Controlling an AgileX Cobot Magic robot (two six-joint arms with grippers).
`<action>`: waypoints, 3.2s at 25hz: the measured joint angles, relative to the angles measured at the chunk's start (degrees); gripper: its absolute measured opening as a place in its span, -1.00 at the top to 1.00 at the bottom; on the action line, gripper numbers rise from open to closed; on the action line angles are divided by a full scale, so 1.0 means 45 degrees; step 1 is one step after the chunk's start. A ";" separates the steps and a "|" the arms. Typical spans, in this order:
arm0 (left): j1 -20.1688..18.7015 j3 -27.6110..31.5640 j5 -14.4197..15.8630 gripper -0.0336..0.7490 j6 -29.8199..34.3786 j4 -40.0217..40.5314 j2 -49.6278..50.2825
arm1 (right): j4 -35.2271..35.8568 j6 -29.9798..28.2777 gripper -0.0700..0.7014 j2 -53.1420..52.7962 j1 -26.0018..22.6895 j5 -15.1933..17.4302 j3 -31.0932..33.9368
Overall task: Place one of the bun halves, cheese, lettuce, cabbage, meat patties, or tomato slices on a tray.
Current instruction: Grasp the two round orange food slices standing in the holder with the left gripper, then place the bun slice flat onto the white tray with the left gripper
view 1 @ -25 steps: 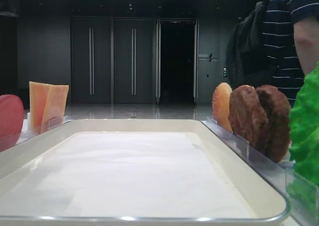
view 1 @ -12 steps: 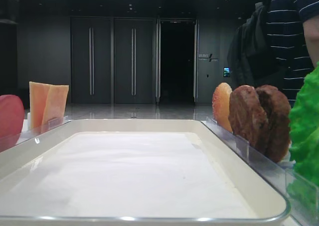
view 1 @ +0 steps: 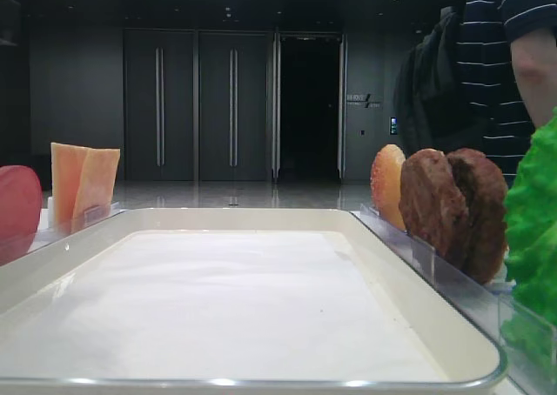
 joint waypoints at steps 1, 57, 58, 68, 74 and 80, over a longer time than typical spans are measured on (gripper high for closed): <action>0.0000 -0.0015 0.0048 0.53 0.0036 0.0000 0.0000 | 0.0000 0.0000 -0.41 0.0000 0.0000 0.0000 0.0000; -0.0016 -0.0621 -0.6690 0.55 1.1022 -1.1831 0.2538 | 0.0000 0.0000 -0.41 0.0000 0.0000 0.0000 0.0000; -0.0016 -0.0621 -0.6741 0.55 1.1158 -1.1969 0.2661 | 0.0000 0.0000 -0.41 0.0000 0.0000 0.0000 0.0000; -0.0016 -0.0636 -0.6902 0.55 1.1741 -1.2507 0.3044 | 0.0000 0.0000 -0.41 0.0000 0.0000 0.0000 0.0000; -0.0016 -0.0649 -0.6823 0.55 1.1745 -1.2187 0.3044 | 0.0000 0.0000 -0.41 0.0000 0.0000 0.0000 0.0000; -0.0016 -0.0659 -0.6591 0.36 1.1073 -1.1255 0.3049 | 0.0000 0.0000 -0.41 0.0000 0.0000 0.0000 0.0000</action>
